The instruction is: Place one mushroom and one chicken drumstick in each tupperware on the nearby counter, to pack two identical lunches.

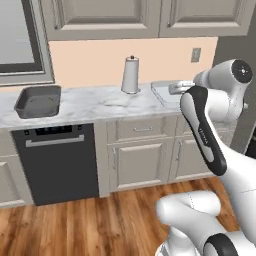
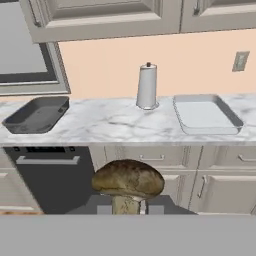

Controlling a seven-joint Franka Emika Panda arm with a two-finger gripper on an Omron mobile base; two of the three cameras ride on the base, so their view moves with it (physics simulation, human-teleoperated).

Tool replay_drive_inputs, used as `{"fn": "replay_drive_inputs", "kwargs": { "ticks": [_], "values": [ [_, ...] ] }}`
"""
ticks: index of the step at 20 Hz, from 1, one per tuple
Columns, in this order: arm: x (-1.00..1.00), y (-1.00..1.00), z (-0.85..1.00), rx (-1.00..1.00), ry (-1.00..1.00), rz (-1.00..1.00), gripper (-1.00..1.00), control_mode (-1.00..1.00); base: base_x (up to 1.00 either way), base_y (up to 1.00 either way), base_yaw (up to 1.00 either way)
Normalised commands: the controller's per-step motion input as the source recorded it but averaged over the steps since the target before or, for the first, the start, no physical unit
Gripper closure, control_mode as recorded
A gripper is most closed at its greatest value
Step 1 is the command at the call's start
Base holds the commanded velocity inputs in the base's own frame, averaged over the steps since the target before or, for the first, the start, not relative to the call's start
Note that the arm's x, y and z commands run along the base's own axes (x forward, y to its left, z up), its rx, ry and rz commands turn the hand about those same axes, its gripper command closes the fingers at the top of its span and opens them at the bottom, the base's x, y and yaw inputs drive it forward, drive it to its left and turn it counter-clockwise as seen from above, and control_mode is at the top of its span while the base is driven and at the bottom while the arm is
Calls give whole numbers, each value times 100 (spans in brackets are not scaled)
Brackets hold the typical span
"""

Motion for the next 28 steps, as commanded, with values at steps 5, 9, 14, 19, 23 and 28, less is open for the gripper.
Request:
{"fn": "replay_drive_inputs", "kwargs": {
  "ticks": [5,9,14,19,23,28],
  "values": [
    [0,0,0,0,0,0,100,100,30,100,0],
    [0,0,0,0,0,0,100,100,60,100,0],
    [0,0,0,0,0,0,100,100,84,100,0],
    [0,0,0,0,0,0,100,100,97,99,0],
    [0,0,0,0,0,0,100,100,80,26,-6],
    [0,0,0,0,0,0,100,100,63,-11,-5]
  ]
}}
